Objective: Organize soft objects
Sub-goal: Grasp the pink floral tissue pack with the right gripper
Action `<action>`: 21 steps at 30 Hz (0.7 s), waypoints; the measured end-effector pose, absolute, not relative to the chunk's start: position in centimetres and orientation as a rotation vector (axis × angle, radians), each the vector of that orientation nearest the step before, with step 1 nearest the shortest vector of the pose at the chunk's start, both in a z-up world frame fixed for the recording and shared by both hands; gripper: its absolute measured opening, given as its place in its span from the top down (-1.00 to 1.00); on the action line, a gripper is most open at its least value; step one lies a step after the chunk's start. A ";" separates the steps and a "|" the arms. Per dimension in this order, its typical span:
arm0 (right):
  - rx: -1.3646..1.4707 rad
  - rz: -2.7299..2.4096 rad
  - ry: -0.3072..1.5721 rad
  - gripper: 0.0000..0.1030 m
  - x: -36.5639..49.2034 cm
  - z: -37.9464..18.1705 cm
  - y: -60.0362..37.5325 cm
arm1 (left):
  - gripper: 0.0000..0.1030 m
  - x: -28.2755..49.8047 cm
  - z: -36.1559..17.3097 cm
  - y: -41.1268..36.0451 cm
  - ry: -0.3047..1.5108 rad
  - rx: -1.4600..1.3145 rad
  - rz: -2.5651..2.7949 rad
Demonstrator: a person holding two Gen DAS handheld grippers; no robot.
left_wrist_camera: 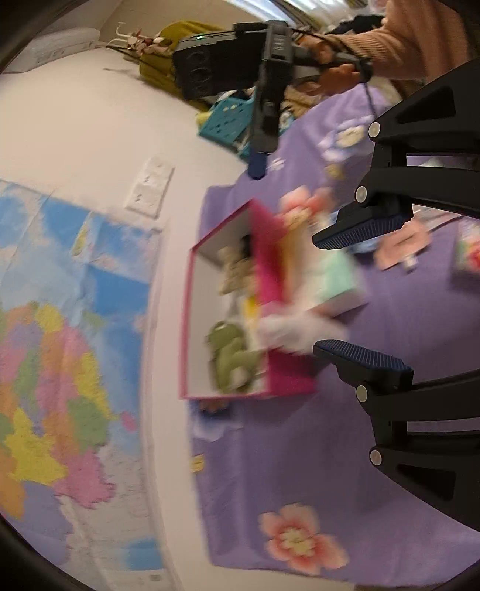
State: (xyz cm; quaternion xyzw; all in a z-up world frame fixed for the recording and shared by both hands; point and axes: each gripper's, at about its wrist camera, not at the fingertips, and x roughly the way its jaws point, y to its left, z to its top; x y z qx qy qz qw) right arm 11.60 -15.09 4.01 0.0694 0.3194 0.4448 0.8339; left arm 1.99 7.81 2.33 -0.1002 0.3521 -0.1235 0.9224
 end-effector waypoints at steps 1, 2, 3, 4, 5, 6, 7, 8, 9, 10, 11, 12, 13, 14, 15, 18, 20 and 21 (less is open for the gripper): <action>0.138 0.955 0.686 -0.03 10.8 3.6 -15.1 | -0.01 1.1 1.5 7.5 0.751 -0.211 -0.263; 0.125 0.968 0.693 -0.03 10.0 3.2 -15.0 | -0.01 0.5 0.8 7.3 0.769 -0.214 -0.262; 0.122 0.978 0.698 -0.03 9.5 2.9 -15.1 | -0.01 -0.1 0.1 7.3 0.783 -0.229 -0.263; 0.119 0.996 0.712 -0.03 8.9 2.5 -15.0 | -0.01 -0.7 -0.7 7.3 0.810 -0.260 -0.281; 0.114 1.004 0.723 -0.03 8.5 2.1 -14.8 | -0.01 -1.1 -1.3 7.2 0.830 -0.278 -0.293; 0.103 1.015 0.734 -0.03 8.0 1.6 -14.7 | -0.01 -1.6 -1.9 7.1 0.843 -0.289 -0.294; 0.097 1.032 0.747 -0.03 7.5 1.1 -14.4 | -0.01 -2.0 -2.5 7.0 0.860 -0.303 -0.293; 0.097 1.040 0.760 -0.03 7.2 0.6 -14.2 | -0.01 -2.4 -3.1 7.0 0.876 -0.318 -0.294; 0.091 1.047 0.777 -0.03 7.0 0.0 -13.8 | -0.01 -2.8 -3.8 7.1 0.897 -0.341 -0.295; 0.078 1.057 0.795 -0.03 6.7 -0.7 -13.3 | -0.01 -3.1 -4.2 7.0 0.910 -0.352 -0.293; 0.070 1.060 0.809 -0.03 6.5 -1.2 -12.9 | -0.01 -3.4 -4.7 7.0 0.925 -0.363 -0.290; 0.061 1.066 0.829 -0.03 6.3 -1.9 -12.4 | -0.01 -3.8 -5.3 6.9 0.945 -0.377 -0.289; 0.058 1.079 0.847 -0.03 6.2 -2.5 -11.9 | -0.01 -4.3 -5.7 6.8 0.957 -0.382 -0.289; 0.053 1.084 0.865 -0.03 6.1 -3.2 -11.4 | -0.01 -4.6 -6.0 6.8 0.967 -0.388 -0.291; 0.046 1.086 0.877 -0.03 6.1 -3.7 -11.1 | -0.01 -5.1 -6.3 6.7 0.980 -0.396 -0.293; 0.023 1.098 0.930 -0.03 5.8 -5.6 -9.6 | -0.01 -6.0 -6.9 6.6 1.011 -0.402 -0.291; 0.008 1.095 0.969 -0.03 5.8 -7.0 -8.7 | -0.01 -6.5 -7.4 6.7 1.029 -0.422 -0.292; 0.008 1.097 0.982 -0.03 6.0 -7.5 -8.4 | -0.01 -6.8 -7.7 6.8 1.037 -0.444 -0.298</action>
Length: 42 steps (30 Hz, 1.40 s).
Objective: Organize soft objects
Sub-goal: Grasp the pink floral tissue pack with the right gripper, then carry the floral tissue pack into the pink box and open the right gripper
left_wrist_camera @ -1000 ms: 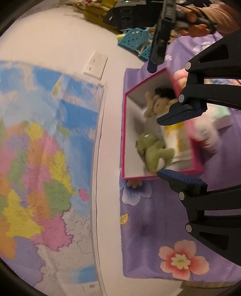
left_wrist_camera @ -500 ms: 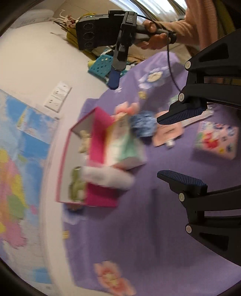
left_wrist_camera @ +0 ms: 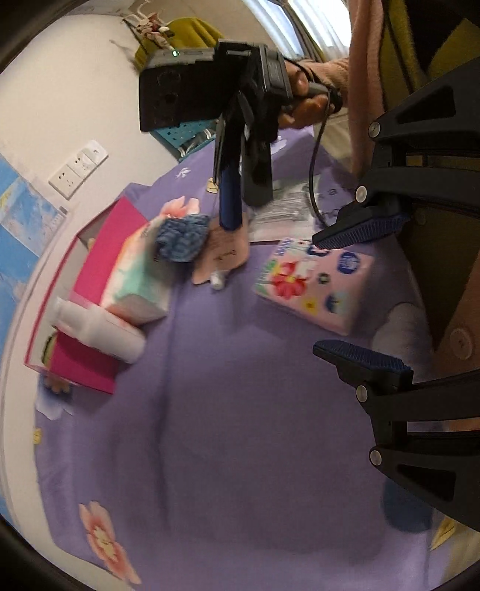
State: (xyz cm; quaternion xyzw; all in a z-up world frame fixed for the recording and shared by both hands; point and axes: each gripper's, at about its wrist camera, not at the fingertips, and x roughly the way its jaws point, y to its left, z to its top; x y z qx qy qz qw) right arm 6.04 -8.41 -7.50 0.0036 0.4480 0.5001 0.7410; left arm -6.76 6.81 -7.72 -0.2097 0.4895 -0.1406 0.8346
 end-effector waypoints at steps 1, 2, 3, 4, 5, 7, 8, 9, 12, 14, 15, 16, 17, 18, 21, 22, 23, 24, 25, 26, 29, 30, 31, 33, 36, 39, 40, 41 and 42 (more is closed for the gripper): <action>0.012 1.098 0.998 -0.03 6.1 -8.1 -8.1 | -0.01 -7.0 -8.1 6.9 1.043 -0.470 -0.310; 0.012 1.094 1.008 -0.03 6.3 -8.7 -7.8 | -0.01 -7.1 -8.5 6.8 1.060 -0.494 -0.324; 0.009 1.090 1.015 -0.03 6.4 -9.0 -7.5 | -0.01 -7.2 -8.9 6.5 1.075 -0.485 -0.320; 0.008 1.088 1.024 -0.03 6.5 -9.4 -7.3 | -0.01 -7.4 -9.0 6.4 1.081 -0.478 -0.316; 0.010 1.089 1.033 -0.03 6.6 -9.9 -7.0 | 0.00 -7.5 -9.2 6.3 1.089 -0.483 -0.320; 0.007 1.087 1.041 0.08 6.6 -10.6 -6.6 | 0.02 -7.3 -9.5 6.2 1.097 -0.494 -0.329; 0.009 1.089 1.050 0.19 6.7 -11.0 -6.4 | 0.02 -7.2 -9.6 6.1 1.101 -0.496 -0.329; 0.014 1.091 1.055 0.23 6.7 -11.2 -6.3 | 0.03 -7.0 -9.6 6.0 1.104 -0.499 -0.329; 0.036 1.091 1.064 0.29 6.9 -11.7 -6.2 | 0.04 -6.4 -9.5 5.7 1.090 -0.493 -0.337; 0.030 1.069 1.042 0.32 6.6 -11.6 -6.4 | 0.05 -6.0 -9.6 5.7 1.089 -0.496 -0.338; 0.033 1.062 1.035 0.34 6.2 -11.4 -6.7 | 0.06 -5.7 -9.5 5.8 1.085 -0.500 -0.336; 0.041 1.051 1.023 0.37 6.2 -11.1 -7.0 | 0.06 -5.4 -9.4 5.9 1.082 -0.501 -0.333; 0.050 1.043 1.015 0.39 6.3 -10.9 -7.2 | 0.08 -5.2 -9.3 6.0 1.077 -0.500 -0.330; 0.055 1.035 1.009 0.40 6.3 -10.7 -7.4 | 0.08 -4.9 -9.1 6.1 1.068 -0.498 -0.329; 0.070 1.011 0.972 0.40 6.2 -9.7 -8.2 | 0.08 -3.6 -7.5 6.3 1.023 -0.473 -0.336; 0.075 1.001 0.958 0.40 6.2 -9.2 -8.5 | 0.08 -3.3 -7.0 6.3 1.007 -0.465 -0.339; 0.081 0.994 0.943 0.40 6.3 -8.7 -8.8 | 0.08 -2.9 -6.2 6.3 0.986 -0.450 -0.344; 0.086 0.988 0.932 0.40 6.4 -8.3 -9.2 | 0.08 -2.4 -5.5 6.2 0.966 -0.435 -0.352; 0.094 0.979 0.913 0.40 6.5 -7.6 -9.6 | 0.08 -2.1 -5.0 6.2 0.953 -0.424 -0.359; 0.100 0.973 0.901 0.40 6.6 -7.2 -10.0 | 0.08 -1.6 -4.6 5.9 0.940 -0.413 -0.365; 0.121 0.946 0.854 0.40 7.0 -5.5 -11.1 | 0.08 -0.3 -3.0 5.6 0.902 -0.378 -0.388; 0.127 0.938 0.838 0.40 7.2 -5.0 -11.5 | 0.08 0.1 -2.6 5.6 0.893 -0.370 -0.395; 0.134 0.932 0.824 0.40 7.4 -4.5 -11.8 | 0.08 0.5 -2.4 5.5 0.888 -0.368 -0.397; 0.146 0.923 0.799 0.40 7.7 -3.6 -12.4 | 0.08 1.3 -1.9 5.4 0.875 -0.362 -0.403; 0.154 0.908 0.767 0.40 8.1 -2.5 -13.1 | 0.08 2.5 -1.0 5.1 0.853 -0.356 -0.410; 0.158 0.897 0.740 0.40 8.4 -1.4 -13.8 | 0.08 3.6 0.3 4.8 0.824 -0.330 -0.413; 0.157 0.892 0.730 0.40 8.4 -0.9 -14.3 | 0.08 3.9 0.6 4.7 0.817 -0.324 -0.415; 0.157 0.884 0.716 0.40 8.7 -0.3 -14.6 | 0.08 4.2 1.0 4.6 0.810 -0.317 -0.414; 0.158 0.881 0.708 0.40 9.1 -0.2 -14.0 | 0.08 4.6 1.4 4.5 0.802 -0.307 -0.413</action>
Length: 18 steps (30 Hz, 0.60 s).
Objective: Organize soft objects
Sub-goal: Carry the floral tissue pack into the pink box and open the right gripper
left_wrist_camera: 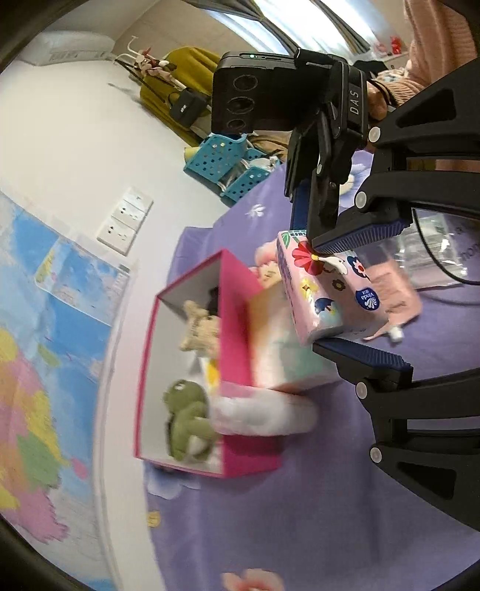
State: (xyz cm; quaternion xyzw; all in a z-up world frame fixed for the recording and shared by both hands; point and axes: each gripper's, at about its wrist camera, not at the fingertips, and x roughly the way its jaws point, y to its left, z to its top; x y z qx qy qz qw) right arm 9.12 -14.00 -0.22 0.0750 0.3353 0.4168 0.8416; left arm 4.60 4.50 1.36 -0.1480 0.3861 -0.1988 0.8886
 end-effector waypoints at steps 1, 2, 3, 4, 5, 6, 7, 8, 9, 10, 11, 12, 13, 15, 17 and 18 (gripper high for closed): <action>0.162 0.875 0.697 0.40 9.4 0.2 -14.2 | 0.08 5.0 1.8 4.3 0.794 -0.297 -0.412; 0.165 0.870 0.686 0.40 9.6 0.7 -14.4 | 0.08 5.5 2.1 4.3 0.786 -0.290 -0.411; 0.165 0.868 0.678 0.40 9.8 0.9 -14.3 | 0.08 5.8 2.5 4.3 0.782 -0.286 -0.408; 0.166 0.865 0.669 0.40 10.1 1.3 -14.4 | 0.08 6.3 2.9 4.2 0.778 -0.282 -0.405; 0.165 0.859 0.658 0.40 10.4 1.7 -14.5 | 0.08 6.7 3.4 4.1 0.772 -0.278 -0.404; 0.162 0.851 0.647 0.40 10.8 2.1 -14.6 | 0.08 7.3 3.8 4.1 0.764 -0.275 -0.399; 0.162 0.847 0.640 0.40 11.2 2.4 -14.6 | 0.08 7.7 4.1 4.1 0.759 -0.273 -0.396; 0.164 0.839 0.634 0.40 11.7 2.8 -14.7 | 0.08 8.2 4.5 4.1 0.751 -0.267 -0.393; 0.165 0.834 0.629 0.40 11.9 2.9 -14.9 | 0.08 8.6 4.7 4.1 0.746 -0.264 -0.389; 0.166 0.830 0.624 0.40 12.4 3.2 -14.9 | 0.08 9.1 5.0 4.2 0.740 -0.259 -0.383; 0.168 0.825 0.620 0.40 13.0 3.4 -14.8 | 0.08 9.7 5.3 4.3 0.735 -0.252 -0.378; 0.173 0.822 0.616 0.40 13.4 3.6 -14.8 | 0.08 10.3 5.4 4.4 0.734 -0.252 -0.371; 0.176 0.818 0.612 0.40 14.0 3.9 -14.9 | 0.08 10.8 5.5 4.4 0.737 -0.255 -0.366; 0.184 0.803 0.607 0.40 15.1 4.1 -14.9 | 0.08 11.8 5.6 4.4 0.740 -0.256 -0.355; 0.194 0.791 0.608 0.40 16.2 4.3 -14.9 | 0.08 13.1 5.5 4.5 0.747 -0.259 -0.343; 0.203 0.783 0.609 0.40 16.9 4.3 -14.9 | 0.08 13.8 5.5 4.7 0.753 -0.263 -0.337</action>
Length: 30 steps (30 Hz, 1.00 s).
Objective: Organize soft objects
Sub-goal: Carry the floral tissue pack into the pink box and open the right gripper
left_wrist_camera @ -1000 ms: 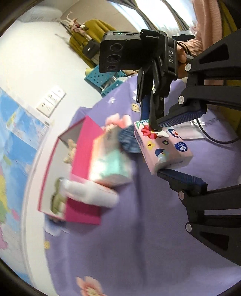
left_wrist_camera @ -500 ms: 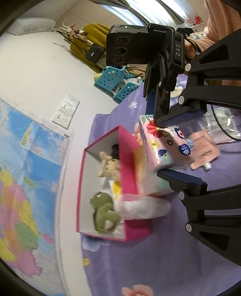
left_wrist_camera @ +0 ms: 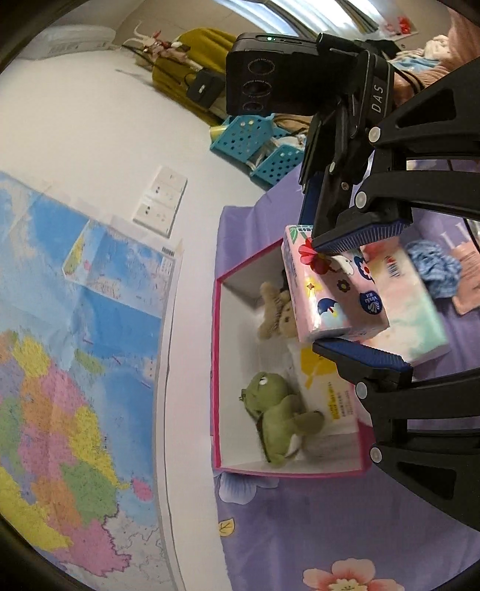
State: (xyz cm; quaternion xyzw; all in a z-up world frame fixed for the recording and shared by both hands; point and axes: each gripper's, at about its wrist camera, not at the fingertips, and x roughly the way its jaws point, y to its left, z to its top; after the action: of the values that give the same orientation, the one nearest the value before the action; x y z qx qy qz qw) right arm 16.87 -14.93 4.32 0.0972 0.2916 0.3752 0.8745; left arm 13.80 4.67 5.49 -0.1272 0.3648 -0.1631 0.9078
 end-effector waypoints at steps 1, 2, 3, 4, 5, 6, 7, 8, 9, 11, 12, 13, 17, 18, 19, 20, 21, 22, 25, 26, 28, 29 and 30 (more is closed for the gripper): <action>0.209 0.780 0.610 0.40 17.4 4.4 -14.9 | 0.08 14.2 5.5 4.8 0.755 -0.264 -0.331; 0.218 0.775 0.615 0.40 18.1 4.3 -14.9 | 0.08 14.7 5.4 4.8 0.758 -0.265 -0.324; 0.225 0.772 0.618 0.41 18.6 4.3 -14.9 | 0.08 15.3 5.4 4.9 0.762 -0.263 -0.316; 0.232 0.767 0.621 0.41 19.2 4.3 -14.9 | 0.08 15.8 5.4 4.9 0.765 -0.264 -0.311; 0.234 0.761 0.624 0.41 19.8 4.2 -14.9 | 0.08 16.3 5.3 5.0 0.769 -0.266 -0.307; 0.236 0.755 0.625 0.41 20.2 4.2 -14.9 | 0.08 16.8 5.2 5.1 0.773 -0.270 -0.305; 0.236 0.749 0.627 0.42 20.6 4.2 -14.9 | 0.08 17.4 5.1 5.2 0.780 -0.282 -0.302; 0.237 0.741 0.629 0.42 21.2 4.2 -14.9 | 0.08 17.9 5.0 5.3 0.784 -0.288 -0.299; 0.239 0.736 0.631 0.42 21.6 4.3 -15.0 | 0.08 18.4 5.0 5.3 0.786 -0.286 -0.296; 0.240 0.721 0.637 0.42 22.6 4.2 -15.0 | 0.08 19.5 4.8 5.4 0.795 -0.292 -0.284; 0.241 0.716 0.638 0.42 23.0 4.2 -15.0 | 0.08 20.0 4.7 5.4 0.799 -0.291 -0.279; 0.240 0.708 0.639 0.42 23.5 4.1 -15.0 | 0.08 20.5 4.6 5.5 0.804 -0.292 -0.273; 0.260 0.677 0.639 0.42 25.3 3.6 -15.2 | 0.08 22.5 3.7 6.1 0.826 -0.337 -0.250; 0.264 0.662 0.635 0.42 25.7 3.5 -15.2 | 0.08 23.0 3.4 6.2 0.832 -0.343 -0.230; 0.269 0.643 0.630 0.42 26.1 3.3 -15.3 | 0.08 23.4 3.2 6.3 0.838 -0.345 -0.214; 0.283 0.615 0.627 0.42 26.5 3.1 -15.6 | 0.07 23.6 2.9 6.4 0.844 -0.347 -0.200; 0.291 0.604 0.630 0.42 26.7 3.0 -15.8 | 0.05 23.7 2.7 6.5 0.845 -0.347 -0.184; 0.300 0.595 0.635 0.42 26.9 2.7 -16.0 | 0.05 23.7 2.6 6.7 0.845 -0.348 -0.173; 0.309 0.597 0.647 0.42 26.5 2.2 -16.8 | 0.05 22.7 2.6 6.8 0.821 -0.329 -0.173; 0.304 0.600 0.652 0.42 26.2 2.0 -16.9 | 0.05 22.3 2.6 6.8 0.814 -0.316 -0.177; 0.297 0.611 0.657 0.42 25.6 1.8 -17.2 | 0.05 21.3 2.9 6.6 0.800 -0.307 -0.207; 0.294 0.617 0.658 0.41 25.4 1.8 -17.3 | 0.05 20.7 3.0 6.4 0.791 -0.299 -0.227; 0.289 0.622 0.657 0.41 25.0 1.9 -17.4 | 0.05 20.2 3.1 6.2 0.784 -0.292 -0.234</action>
State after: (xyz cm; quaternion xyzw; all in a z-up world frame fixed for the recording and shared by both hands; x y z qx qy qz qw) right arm 25.01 -17.38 1.85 0.1392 0.3164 0.2995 0.8893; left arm 20.19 6.23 3.12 -0.1413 0.3799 -0.1136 0.9071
